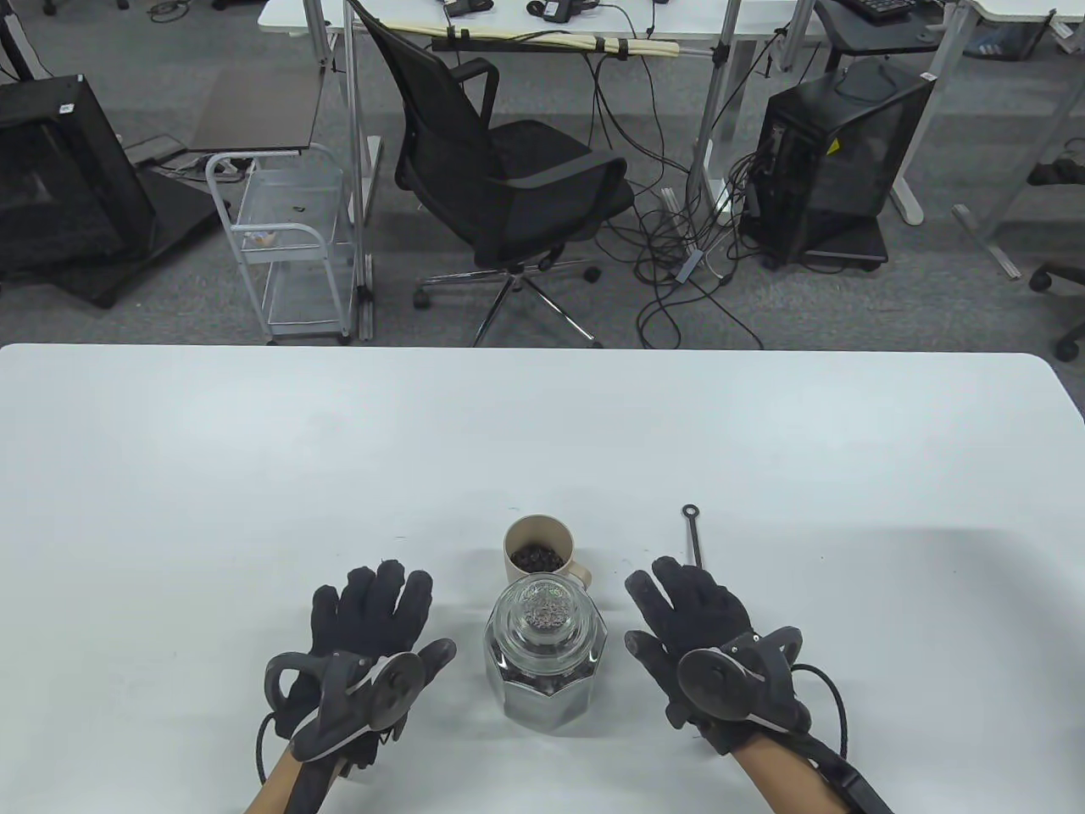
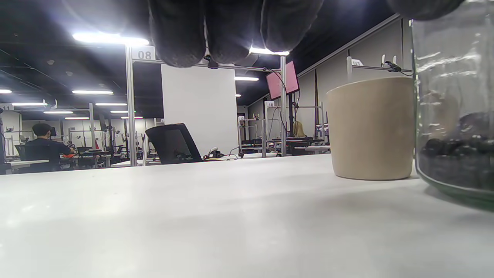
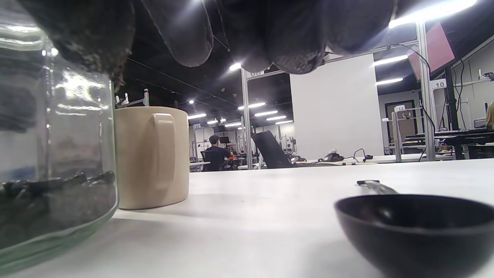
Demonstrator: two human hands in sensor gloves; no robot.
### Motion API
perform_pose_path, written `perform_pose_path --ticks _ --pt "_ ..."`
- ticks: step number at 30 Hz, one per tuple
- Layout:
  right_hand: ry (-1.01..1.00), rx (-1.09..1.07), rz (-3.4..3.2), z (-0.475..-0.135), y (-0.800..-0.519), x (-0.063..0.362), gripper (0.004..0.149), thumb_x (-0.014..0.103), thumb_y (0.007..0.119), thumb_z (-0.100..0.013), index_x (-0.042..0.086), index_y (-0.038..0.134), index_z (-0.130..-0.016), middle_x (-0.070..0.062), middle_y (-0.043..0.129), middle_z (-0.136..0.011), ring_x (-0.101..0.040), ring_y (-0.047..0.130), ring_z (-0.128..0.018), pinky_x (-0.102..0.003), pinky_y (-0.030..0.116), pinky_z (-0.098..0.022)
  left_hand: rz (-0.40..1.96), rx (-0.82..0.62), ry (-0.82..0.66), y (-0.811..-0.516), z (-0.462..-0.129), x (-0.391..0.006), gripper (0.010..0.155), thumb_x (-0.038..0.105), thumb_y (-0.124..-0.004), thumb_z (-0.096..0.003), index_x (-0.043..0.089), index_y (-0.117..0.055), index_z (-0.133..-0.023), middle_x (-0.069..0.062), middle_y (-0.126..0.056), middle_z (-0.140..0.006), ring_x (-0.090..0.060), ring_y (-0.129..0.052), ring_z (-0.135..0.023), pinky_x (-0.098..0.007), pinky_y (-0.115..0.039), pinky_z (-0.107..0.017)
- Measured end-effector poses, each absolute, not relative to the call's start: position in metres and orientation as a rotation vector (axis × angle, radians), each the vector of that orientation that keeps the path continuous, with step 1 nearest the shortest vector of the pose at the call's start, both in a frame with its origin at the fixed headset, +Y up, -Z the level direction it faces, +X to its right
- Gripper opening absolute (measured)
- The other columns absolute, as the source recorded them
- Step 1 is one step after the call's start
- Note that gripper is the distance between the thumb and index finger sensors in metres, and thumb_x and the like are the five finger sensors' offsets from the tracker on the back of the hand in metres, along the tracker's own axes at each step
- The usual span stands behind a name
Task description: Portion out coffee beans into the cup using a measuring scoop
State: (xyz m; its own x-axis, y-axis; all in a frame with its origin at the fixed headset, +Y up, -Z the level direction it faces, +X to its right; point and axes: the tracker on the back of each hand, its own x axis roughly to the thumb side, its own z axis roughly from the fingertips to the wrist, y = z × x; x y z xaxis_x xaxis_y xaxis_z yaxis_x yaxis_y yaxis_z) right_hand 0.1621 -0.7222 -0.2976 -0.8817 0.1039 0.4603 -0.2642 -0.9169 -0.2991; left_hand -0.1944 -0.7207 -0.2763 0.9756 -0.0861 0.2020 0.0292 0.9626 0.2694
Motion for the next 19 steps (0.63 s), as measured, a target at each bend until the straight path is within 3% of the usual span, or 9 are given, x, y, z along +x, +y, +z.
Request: perform_pose_path --ticks 19 --pt "-0.492 0.673 2.827 -0.2973 -0.7251 0.167 0.067 0.056 0.077 -0.048 0.024 0.069 -0.107 -0.026 0.074 -0.108 -0.048 0.077 -0.088 -0.059 0.069 -0.058 -0.062 0.278 -0.211 -0.7226 -0.2756 -0.1944 0.08 0.076 -0.047 -0.0494 0.033 -0.042 -0.116 -0.006 -0.051 -0.125 -0.038 -0.064 -0.112 -0.069 -0.052 -0.077"
